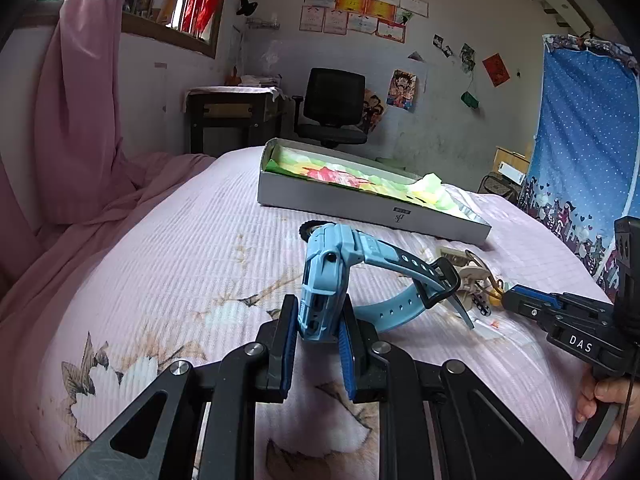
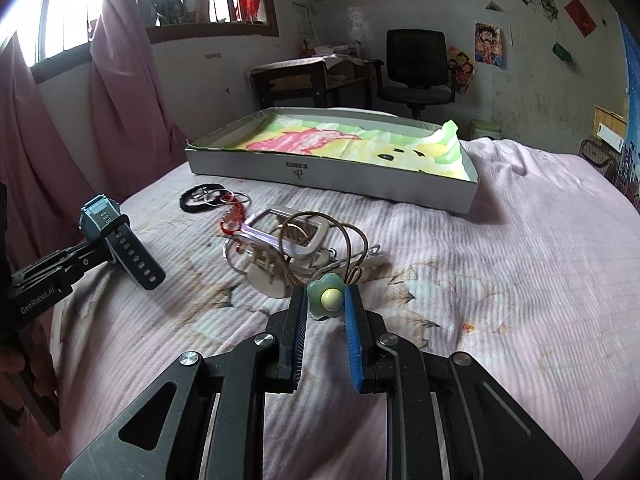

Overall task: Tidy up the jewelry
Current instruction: 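Lift both watches and carry them over the white tray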

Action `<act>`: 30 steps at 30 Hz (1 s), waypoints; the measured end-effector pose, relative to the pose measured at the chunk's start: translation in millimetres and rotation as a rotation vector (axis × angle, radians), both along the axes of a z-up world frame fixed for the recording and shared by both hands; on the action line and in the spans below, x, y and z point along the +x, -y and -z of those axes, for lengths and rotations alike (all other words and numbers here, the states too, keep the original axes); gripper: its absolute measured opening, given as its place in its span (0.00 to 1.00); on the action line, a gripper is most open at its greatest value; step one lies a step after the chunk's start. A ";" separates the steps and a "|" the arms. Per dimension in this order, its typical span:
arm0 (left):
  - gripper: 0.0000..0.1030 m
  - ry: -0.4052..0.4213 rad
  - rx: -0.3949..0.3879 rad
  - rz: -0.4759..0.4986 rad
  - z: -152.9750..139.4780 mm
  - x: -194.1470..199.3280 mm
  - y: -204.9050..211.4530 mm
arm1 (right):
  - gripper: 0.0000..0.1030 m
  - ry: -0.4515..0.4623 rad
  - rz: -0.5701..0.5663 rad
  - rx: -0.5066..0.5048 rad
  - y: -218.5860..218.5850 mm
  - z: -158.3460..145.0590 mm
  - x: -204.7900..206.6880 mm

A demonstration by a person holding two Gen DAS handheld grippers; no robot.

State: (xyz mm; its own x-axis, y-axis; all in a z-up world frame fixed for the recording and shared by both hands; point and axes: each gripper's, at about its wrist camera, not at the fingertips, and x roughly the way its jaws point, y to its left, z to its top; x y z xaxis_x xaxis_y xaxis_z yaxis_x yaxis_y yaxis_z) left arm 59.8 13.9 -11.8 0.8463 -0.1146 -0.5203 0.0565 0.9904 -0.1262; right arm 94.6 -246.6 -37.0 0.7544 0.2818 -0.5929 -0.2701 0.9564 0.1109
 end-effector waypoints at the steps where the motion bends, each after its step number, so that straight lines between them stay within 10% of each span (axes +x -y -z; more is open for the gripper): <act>1: 0.18 0.000 -0.004 0.002 -0.4 -0.1 0.2 | 0.16 0.004 -0.001 0.000 -0.5 -0.7 -1.7; 19: 0.18 0.017 -0.002 0.011 -33.9 18.4 14.1 | 0.16 0.203 0.065 0.062 9.3 -37.5 -7.9; 30: 0.18 -0.028 -0.024 -0.012 -54.3 101.8 16.6 | 0.16 0.286 0.098 0.117 11.8 -68.2 49.0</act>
